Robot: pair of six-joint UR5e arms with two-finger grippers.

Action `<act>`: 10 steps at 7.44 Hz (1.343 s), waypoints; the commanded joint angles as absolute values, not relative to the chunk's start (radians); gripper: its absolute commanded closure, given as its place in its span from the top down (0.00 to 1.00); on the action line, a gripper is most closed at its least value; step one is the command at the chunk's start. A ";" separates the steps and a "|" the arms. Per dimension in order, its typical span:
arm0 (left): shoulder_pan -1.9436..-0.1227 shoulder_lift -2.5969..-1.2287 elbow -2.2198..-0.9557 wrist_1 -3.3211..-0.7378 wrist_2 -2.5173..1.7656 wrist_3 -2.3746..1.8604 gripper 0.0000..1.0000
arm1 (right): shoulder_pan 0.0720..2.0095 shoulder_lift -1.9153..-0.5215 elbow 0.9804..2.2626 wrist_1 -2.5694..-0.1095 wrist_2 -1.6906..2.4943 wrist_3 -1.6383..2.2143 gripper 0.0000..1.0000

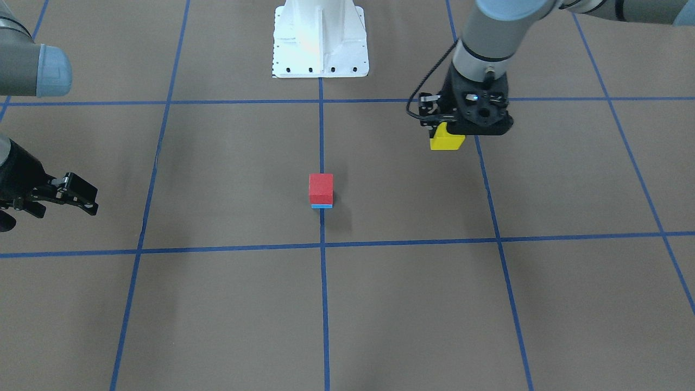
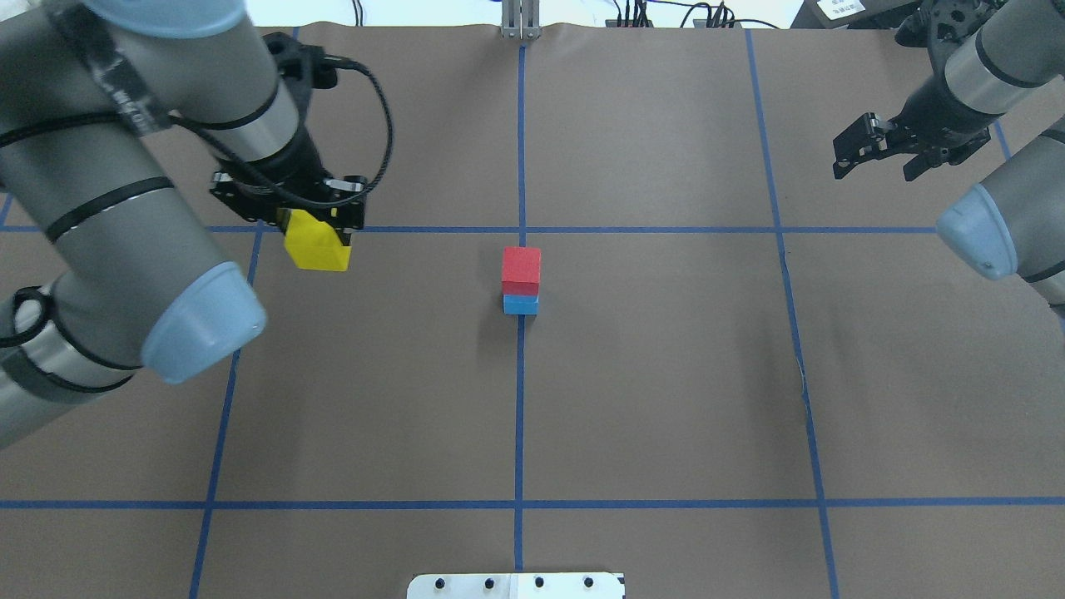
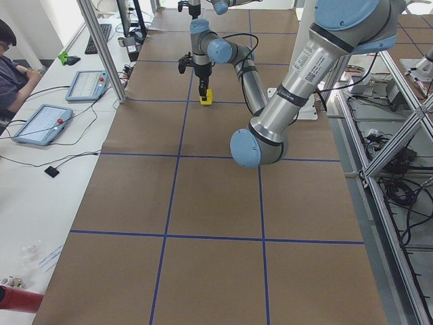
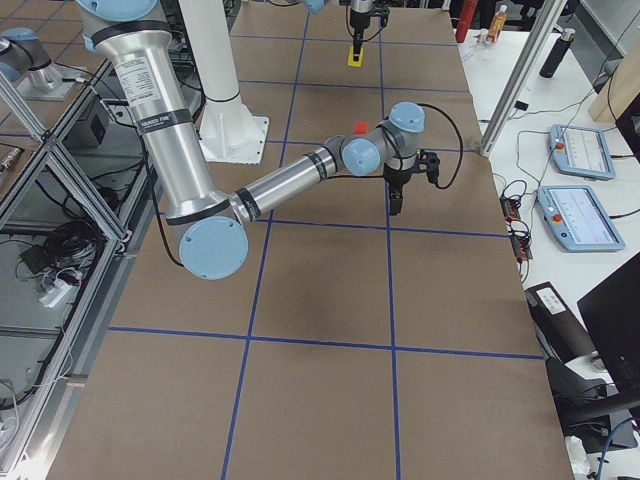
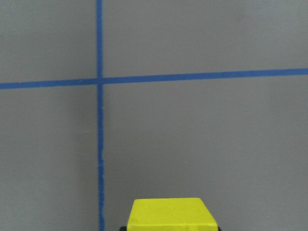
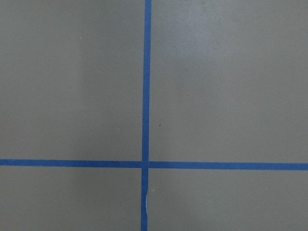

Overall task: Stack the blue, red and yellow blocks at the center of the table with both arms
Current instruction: 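Carry the yellow cube with the left gripper above the red cube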

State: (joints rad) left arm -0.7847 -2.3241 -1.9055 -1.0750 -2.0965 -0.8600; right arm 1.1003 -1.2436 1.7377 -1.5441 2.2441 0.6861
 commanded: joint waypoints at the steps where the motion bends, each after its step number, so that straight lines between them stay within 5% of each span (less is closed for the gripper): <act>1: -0.723 -2.538 -1.734 -1.058 -2.091 -0.908 0.00 | 1.104 -1.249 1.741 -1.542 2.244 0.686 0.99; 5: -0.675 -2.680 -1.406 -1.262 -2.086 -0.925 0.00 | 1.103 -1.253 1.741 -1.542 2.244 0.689 0.99; 10: -0.658 -2.675 -1.289 -1.413 -2.077 -0.985 0.00 | 1.101 -1.253 1.740 -1.542 2.244 0.689 0.99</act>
